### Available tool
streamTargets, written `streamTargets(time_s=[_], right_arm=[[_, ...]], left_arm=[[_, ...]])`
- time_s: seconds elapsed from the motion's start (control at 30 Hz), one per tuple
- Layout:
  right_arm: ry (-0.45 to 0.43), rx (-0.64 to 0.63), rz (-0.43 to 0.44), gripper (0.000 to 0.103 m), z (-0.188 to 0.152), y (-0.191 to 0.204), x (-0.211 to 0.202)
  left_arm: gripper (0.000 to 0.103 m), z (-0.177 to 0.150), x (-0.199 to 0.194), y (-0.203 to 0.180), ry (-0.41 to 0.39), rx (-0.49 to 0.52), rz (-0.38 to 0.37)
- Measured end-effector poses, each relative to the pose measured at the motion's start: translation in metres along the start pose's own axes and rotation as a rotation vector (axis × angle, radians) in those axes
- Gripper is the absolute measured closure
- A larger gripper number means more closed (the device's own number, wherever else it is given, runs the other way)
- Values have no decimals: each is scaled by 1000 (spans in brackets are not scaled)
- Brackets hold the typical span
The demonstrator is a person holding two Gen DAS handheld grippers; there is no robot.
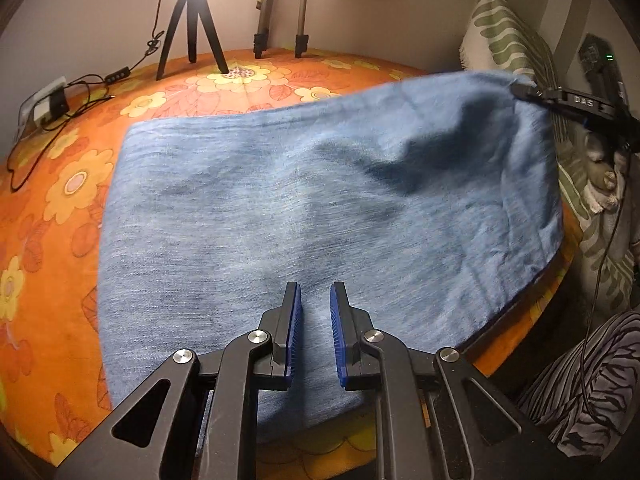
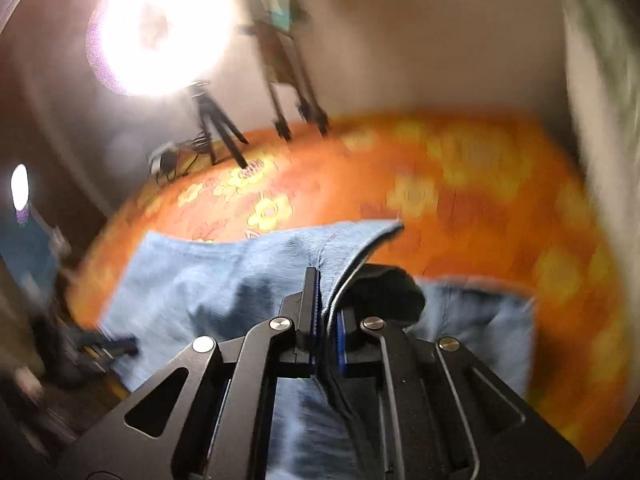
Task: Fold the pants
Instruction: 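Open both tools to release the folded jeans onto the bed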
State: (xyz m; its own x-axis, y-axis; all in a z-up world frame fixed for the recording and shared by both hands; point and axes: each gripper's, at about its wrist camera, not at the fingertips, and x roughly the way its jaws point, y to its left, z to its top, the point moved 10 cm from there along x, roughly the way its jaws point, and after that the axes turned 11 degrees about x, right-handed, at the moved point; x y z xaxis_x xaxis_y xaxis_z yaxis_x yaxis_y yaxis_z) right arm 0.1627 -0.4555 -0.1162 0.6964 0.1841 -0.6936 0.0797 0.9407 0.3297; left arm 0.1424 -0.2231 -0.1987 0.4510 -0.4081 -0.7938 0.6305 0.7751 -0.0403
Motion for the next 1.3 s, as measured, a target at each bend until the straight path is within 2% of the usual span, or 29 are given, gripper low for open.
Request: streamTargets(time_s=[0.1, 0.2, 0.3, 0.33, 0.4, 0.53, 0.7, 0.87, 0.93, 1.0, 1.1, 1.2, 1.3], right_arm=[[5, -104, -121, 96, 0, -7, 9], [95, -76, -223, 95, -8, -38, 41], [96, -60, -309, 72, -7, -59, 49], [82, -47, -325, 65, -4, -63, 45], [63, 27, -325, 60, 3, -75, 32], [12, 121, -271, 60, 18, -79, -2], [34, 101, -110, 60, 19, -13, -16], [101, 6, 14, 60, 15, 78, 2], [134, -13, 61, 60, 13, 115, 15], [171, -16, 101, 60, 11, 147, 30], [222, -20, 133, 59, 5, 184, 51], [292, -32, 144, 49, -4, 226, 79], [365, -45, 138, 49, -18, 263, 108]], left_arm=[[90, 1, -4, 2, -8, -7, 4], [90, 4, -15, 8, -32, -19, 20], [88, 5, -33, 19, -58, -22, 58], [80, 5, -39, 24, -66, -29, 70], [74, 2, -51, 37, -81, -50, 96], [74, -10, -60, 62, -68, -112, 128], [73, -32, -58, 84, -36, -242, 102], [73, -45, -57, 86, -40, -308, 44], [67, -48, -54, 85, -33, -316, 25], [64, -51, -53, 86, -32, -334, 15], [64, -57, -48, 90, -25, -379, -13], [64, -59, -43, 91, -25, -425, -51], [64, -58, -39, 90, -29, -448, -71]])
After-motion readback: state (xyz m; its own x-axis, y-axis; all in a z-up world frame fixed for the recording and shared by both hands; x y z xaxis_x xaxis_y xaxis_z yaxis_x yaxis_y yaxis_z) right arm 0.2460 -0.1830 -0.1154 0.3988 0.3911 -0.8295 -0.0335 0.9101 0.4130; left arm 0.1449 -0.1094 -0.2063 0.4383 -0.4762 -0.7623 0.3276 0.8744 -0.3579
